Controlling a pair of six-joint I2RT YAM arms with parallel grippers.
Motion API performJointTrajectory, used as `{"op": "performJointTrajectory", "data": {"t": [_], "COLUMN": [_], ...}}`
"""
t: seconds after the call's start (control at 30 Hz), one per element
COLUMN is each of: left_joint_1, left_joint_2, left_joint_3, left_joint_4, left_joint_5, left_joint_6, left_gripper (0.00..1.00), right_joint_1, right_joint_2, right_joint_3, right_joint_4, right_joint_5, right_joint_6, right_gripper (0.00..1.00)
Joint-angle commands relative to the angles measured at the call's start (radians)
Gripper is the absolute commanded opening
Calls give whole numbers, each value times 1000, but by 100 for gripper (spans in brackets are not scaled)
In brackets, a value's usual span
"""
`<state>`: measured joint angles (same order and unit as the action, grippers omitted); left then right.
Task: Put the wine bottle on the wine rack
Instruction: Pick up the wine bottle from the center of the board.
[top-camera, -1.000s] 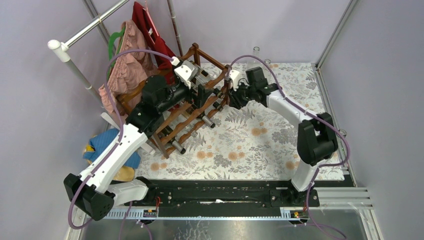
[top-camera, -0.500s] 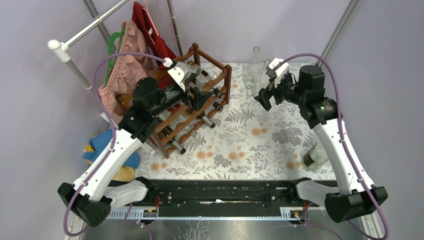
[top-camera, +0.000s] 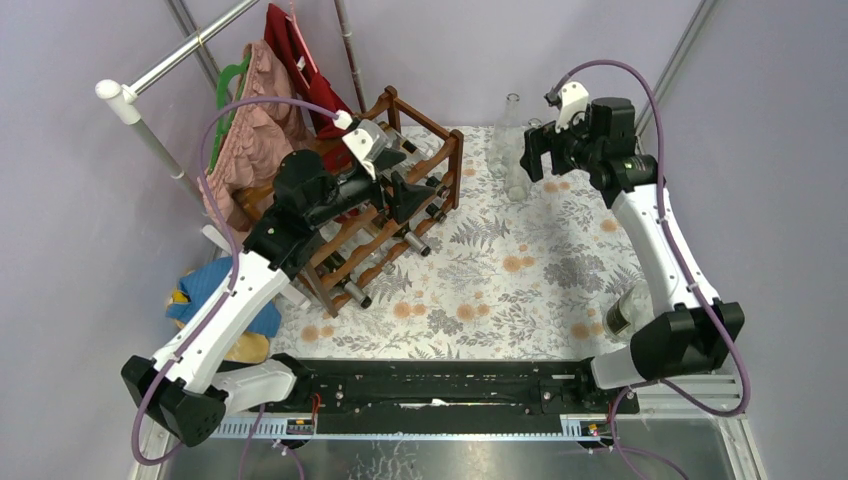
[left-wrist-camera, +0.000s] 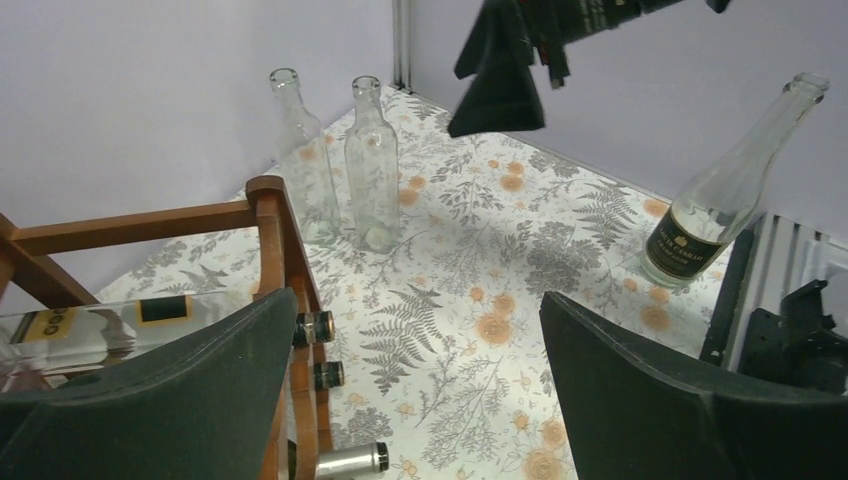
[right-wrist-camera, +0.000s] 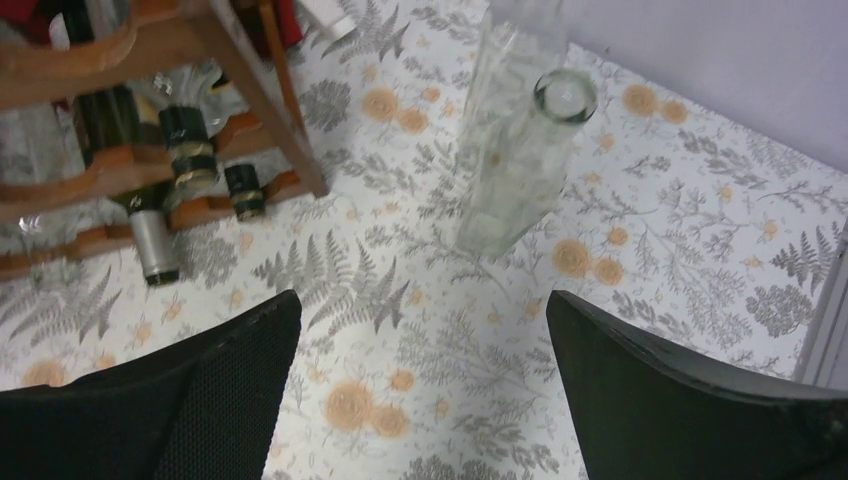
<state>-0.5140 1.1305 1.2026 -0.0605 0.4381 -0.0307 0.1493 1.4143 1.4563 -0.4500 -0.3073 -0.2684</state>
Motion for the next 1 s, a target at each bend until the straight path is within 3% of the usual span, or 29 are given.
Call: {"op": "performJointTrajectory", "data": {"t": [0.0, 0.3, 0.57, 0.73, 0.97], "left_joint_1": [8, 8, 6, 8, 7], "left_joint_2": [5, -67, -133, -146, -144], "left_joint_3": [42, -12, -87, -117, -144], "left_joint_4": [48, 26, 17, 17, 34], "left_joint_5": [35, 47, 54, 57, 91], "left_joint_6": [-68, -166, -197, -215, -255], "left_gripper": [99, 99, 99, 99, 99], "right_joint_1": [-2, -2, -2, -2, -2], "right_joint_2": [83, 364, 522, 567, 586], "right_joint_3": [152, 452, 563, 588, 579], "right_joint_4": [32, -59, -83, -82, -87], "right_joint_5": [43, 138, 162, 162, 124], "right_joint_6": [51, 60, 56, 55, 63], "right_gripper": [100, 100, 96, 87, 63]}}
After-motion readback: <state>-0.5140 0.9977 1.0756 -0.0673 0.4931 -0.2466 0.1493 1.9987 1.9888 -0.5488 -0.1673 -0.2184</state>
